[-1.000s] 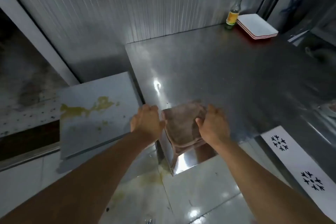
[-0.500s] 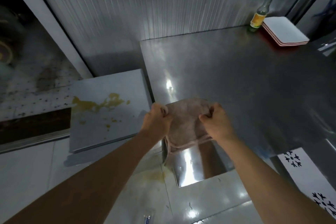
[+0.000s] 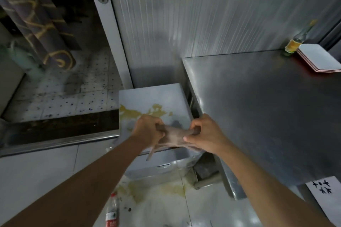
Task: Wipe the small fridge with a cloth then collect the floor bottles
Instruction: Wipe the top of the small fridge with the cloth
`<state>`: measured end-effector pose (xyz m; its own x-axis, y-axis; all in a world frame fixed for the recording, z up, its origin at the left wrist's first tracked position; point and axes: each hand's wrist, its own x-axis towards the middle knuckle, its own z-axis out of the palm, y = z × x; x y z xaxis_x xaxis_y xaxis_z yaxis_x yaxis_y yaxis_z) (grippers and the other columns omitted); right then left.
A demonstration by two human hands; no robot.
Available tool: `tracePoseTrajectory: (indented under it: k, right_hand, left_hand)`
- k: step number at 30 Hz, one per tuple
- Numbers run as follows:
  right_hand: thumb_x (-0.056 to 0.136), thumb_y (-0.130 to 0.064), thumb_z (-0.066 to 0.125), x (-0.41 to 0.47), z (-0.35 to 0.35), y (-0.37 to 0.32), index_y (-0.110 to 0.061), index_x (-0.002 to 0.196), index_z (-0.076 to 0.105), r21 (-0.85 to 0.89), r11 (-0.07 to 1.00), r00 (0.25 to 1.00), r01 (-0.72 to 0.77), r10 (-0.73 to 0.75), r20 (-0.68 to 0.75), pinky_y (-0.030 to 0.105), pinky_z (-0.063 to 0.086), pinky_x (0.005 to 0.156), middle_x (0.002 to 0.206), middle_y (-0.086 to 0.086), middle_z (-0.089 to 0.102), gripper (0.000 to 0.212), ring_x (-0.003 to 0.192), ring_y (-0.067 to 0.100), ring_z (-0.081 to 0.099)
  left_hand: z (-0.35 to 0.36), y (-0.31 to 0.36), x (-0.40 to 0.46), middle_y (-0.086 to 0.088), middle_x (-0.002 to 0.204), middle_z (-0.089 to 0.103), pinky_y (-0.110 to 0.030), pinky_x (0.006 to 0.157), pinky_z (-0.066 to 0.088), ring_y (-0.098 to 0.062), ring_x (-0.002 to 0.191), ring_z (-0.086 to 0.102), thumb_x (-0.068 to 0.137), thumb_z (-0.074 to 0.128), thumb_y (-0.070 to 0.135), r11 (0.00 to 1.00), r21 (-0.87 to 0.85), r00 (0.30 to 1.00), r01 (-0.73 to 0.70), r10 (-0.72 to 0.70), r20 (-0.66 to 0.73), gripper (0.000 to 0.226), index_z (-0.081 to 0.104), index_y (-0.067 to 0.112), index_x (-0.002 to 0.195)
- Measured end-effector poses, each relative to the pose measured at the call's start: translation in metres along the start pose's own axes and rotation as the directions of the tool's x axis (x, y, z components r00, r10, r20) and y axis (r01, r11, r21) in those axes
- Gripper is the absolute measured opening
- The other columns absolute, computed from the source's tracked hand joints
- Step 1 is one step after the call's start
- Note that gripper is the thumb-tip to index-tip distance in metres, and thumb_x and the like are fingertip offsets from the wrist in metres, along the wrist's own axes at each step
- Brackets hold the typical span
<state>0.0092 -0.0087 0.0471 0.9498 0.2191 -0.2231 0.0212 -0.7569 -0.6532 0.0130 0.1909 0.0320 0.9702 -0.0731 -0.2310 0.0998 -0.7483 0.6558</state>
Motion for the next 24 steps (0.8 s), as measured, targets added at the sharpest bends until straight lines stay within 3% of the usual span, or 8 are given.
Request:
tracePoseTrajectory:
  k: [4, 6, 9, 12, 14, 17, 20, 24]
  right_hand:
    - [0.075, -0.015, 0.068, 0.002, 0.036, -0.018, -0.013, 0.071, 0.053, 0.114, 0.991, 0.996, -0.072, 0.066, 0.06, 0.016, 0.045, 0.057, 0.087, -0.002, 0.062, 0.015, 0.075, 0.005, 0.061]
    - [0.082, -0.01, 0.06, 0.003, 0.047, -0.023, -0.018, 0.077, 0.05, 0.182, 0.977, 0.993, -0.115, 0.111, 0.03, 0.015, 0.04, 0.045, 0.066, -0.004, 0.056, 0.014, 0.053, 0.001, 0.053]
    - [0.09, -0.002, 0.053, 0.011, 0.054, -0.022, -0.019, 0.111, 0.055, 0.181, 0.978, 0.99, -0.104, 0.12, -0.078, 0.002, 0.039, 0.051, 0.079, -0.009, 0.062, 0.027, 0.051, -0.008, 0.053]
    - [0.09, 0.002, 0.052, 0.032, 0.049, -0.016, -0.011, 0.124, 0.057, 0.025, 0.995, 0.95, -0.092, 0.095, -0.298, 0.002, 0.045, 0.054, 0.091, 0.0, 0.066, 0.037, 0.061, 0.001, 0.058]
    - [0.086, 0.007, 0.051, 0.049, 0.048, -0.011, -0.008, 0.123, 0.056, -0.092, 0.992, 0.912, -0.084, 0.04, -0.408, 0.025, 0.053, 0.055, 0.085, 0.01, 0.067, 0.04, 0.064, 0.023, 0.064]
    - [0.081, 0.01, 0.057, 0.074, 0.058, 0.007, 0.0, 0.123, 0.055, -0.406, 0.914, 0.908, -0.007, -0.165, -0.386, 0.028, 0.043, 0.051, 0.094, 0.019, 0.065, 0.043, 0.066, 0.032, 0.064]
    - [0.095, -0.024, 0.051, 0.094, 0.092, 0.034, -0.007, 0.142, 0.033, -0.438, 0.899, 0.991, -0.023, -0.037, -0.129, 0.036, 0.054, 0.08, 0.145, 0.013, 0.035, 0.054, 0.114, 0.028, 0.054]
    - [0.096, -0.02, 0.048, 0.118, 0.109, 0.061, -0.011, 0.148, 0.026, -0.375, 0.927, 0.979, -0.019, -0.058, -0.193, 0.034, 0.036, 0.108, 0.155, 0.009, 0.022, 0.057, 0.138, 0.025, 0.032]
  left_hand:
    - [-0.014, -0.034, 0.009, -0.003, 0.083, 0.056, -0.013, 0.056, 0.031, -0.019, 0.083, 0.053, 0.075, 0.069, 0.013, 0.999, 0.023, 0.998, -0.024, 0.023, 0.059, 0.009, 0.062, 0.016, 0.079]
    - [-0.016, -0.047, 0.014, 0.001, 0.086, 0.057, -0.016, 0.059, 0.035, -0.016, 0.081, 0.053, 0.077, 0.07, 0.018, 1.0, 0.014, 0.998, -0.015, 0.014, 0.055, 0.017, 0.058, 0.018, 0.089]
    - [-0.018, -0.064, 0.023, -0.004, 0.107, 0.061, -0.027, 0.075, 0.048, -0.02, 0.092, 0.059, 0.078, 0.07, 0.019, 1.0, -0.011, 1.0, -0.012, 0.012, 0.026, 0.042, 0.053, 0.016, 0.116]
    - [-0.022, -0.082, 0.034, -0.007, 0.124, 0.056, -0.031, 0.092, 0.046, -0.023, 0.11, 0.055, 0.081, 0.069, 0.018, 0.995, 0.092, 0.998, -0.048, 0.044, 0.047, 0.049, 0.049, 0.016, 0.126]
    - [-0.021, -0.091, 0.043, -0.008, 0.125, 0.056, -0.03, 0.093, 0.044, -0.023, 0.113, 0.054, 0.081, 0.069, 0.018, 0.988, 0.144, 0.998, -0.063, 0.059, 0.03, 0.05, 0.05, 0.016, 0.127]
    - [-0.009, -0.102, 0.058, -0.005, 0.129, 0.053, -0.032, 0.094, 0.044, -0.022, 0.117, 0.051, 0.082, 0.067, 0.021, 0.982, 0.186, 1.0, -0.024, 0.025, -0.006, 0.049, 0.049, 0.019, 0.127]
    - [0.009, -0.109, 0.072, -0.003, 0.136, 0.046, -0.033, 0.098, 0.038, -0.022, 0.124, 0.045, 0.084, 0.064, 0.026, 0.973, 0.227, 0.999, 0.047, -0.049, 0.003, 0.052, 0.044, 0.022, 0.132]
    - [0.025, -0.116, 0.093, -0.006, 0.132, 0.049, -0.039, 0.101, 0.039, -0.025, 0.121, 0.047, 0.083, 0.063, 0.021, 0.966, 0.256, 0.999, 0.04, -0.036, -0.02, 0.05, 0.045, 0.02, 0.13]
